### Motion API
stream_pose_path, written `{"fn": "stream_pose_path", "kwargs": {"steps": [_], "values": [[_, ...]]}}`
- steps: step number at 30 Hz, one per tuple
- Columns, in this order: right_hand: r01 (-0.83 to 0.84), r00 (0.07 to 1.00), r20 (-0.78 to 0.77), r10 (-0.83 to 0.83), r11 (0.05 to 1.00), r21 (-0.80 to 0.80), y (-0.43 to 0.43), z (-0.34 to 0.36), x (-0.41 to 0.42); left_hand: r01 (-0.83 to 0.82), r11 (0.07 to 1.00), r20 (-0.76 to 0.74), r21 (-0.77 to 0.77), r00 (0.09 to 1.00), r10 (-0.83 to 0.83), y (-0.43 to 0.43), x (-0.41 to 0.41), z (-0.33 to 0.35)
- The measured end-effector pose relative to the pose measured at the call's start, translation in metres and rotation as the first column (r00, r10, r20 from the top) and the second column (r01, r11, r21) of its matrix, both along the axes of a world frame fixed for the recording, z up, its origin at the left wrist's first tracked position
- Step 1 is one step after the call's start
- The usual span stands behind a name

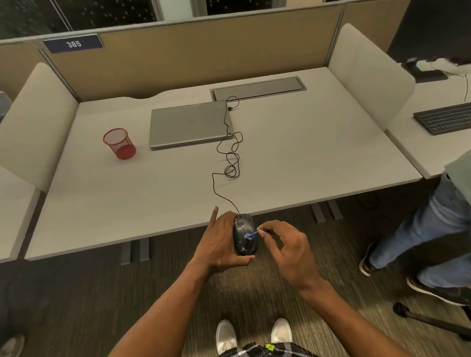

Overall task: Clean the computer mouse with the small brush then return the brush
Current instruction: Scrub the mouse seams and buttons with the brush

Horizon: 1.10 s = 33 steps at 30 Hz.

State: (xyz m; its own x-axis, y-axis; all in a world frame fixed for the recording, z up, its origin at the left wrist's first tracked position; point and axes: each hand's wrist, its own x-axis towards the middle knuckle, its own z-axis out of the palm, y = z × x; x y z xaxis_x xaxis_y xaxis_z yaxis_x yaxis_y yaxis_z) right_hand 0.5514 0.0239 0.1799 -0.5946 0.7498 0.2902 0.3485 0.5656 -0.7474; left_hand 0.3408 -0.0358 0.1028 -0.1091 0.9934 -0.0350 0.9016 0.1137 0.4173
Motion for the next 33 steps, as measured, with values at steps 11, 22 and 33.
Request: {"fn": "stream_pose_path", "kwargs": {"steps": [11,22,33], "values": [[0.153,0.985,-0.059,-0.164,0.976,-0.154,0.018,0.009,-0.010,0.005,1.000,-0.011,0.022,1.000,-0.005,-0.002,0.004,0.006],[0.351,0.925,-0.035,-0.378,0.888,-0.298,0.040,-0.001,-0.018,0.013,0.999,0.006,0.040,1.000,-0.013,-0.005,0.004,0.007],[0.345,0.928,-0.017,-0.371,0.877,-0.335,0.049,-0.003,-0.023,0.013,1.000,0.026,0.024,1.000,-0.014,-0.004,0.001,0.005]]}}
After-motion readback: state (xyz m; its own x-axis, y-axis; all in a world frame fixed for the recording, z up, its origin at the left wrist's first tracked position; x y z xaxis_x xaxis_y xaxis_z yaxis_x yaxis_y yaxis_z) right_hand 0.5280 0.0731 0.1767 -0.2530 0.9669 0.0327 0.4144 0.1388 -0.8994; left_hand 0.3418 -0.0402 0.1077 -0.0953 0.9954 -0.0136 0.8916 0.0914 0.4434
